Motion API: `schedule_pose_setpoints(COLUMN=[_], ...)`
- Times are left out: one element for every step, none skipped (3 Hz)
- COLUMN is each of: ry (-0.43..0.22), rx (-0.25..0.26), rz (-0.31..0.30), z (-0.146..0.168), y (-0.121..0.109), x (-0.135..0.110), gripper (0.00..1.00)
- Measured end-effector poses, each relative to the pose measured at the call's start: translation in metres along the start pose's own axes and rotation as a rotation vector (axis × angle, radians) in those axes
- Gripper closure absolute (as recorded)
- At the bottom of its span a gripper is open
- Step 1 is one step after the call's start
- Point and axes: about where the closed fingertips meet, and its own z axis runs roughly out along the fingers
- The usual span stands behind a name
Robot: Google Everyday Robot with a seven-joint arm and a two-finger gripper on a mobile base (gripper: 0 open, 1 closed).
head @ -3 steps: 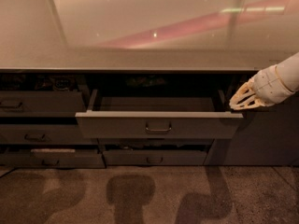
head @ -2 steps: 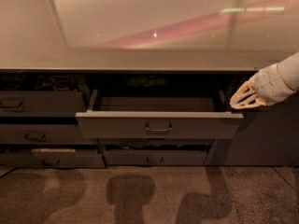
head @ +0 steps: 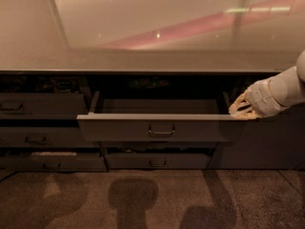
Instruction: Open top drawer
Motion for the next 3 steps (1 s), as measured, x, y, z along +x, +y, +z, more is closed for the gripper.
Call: schedule_pose_setpoints(ry=[0.001,0.013,0.069], rx=[0.007,-0.01,-0.002], rz=[-0.001,0.023,0.091], z=[0.006,0.01,0.011], y=[-0.001,-0.004,-0.019], x=[0.0,0.008,0.042], gripper=[1.0,1.0,1.0])
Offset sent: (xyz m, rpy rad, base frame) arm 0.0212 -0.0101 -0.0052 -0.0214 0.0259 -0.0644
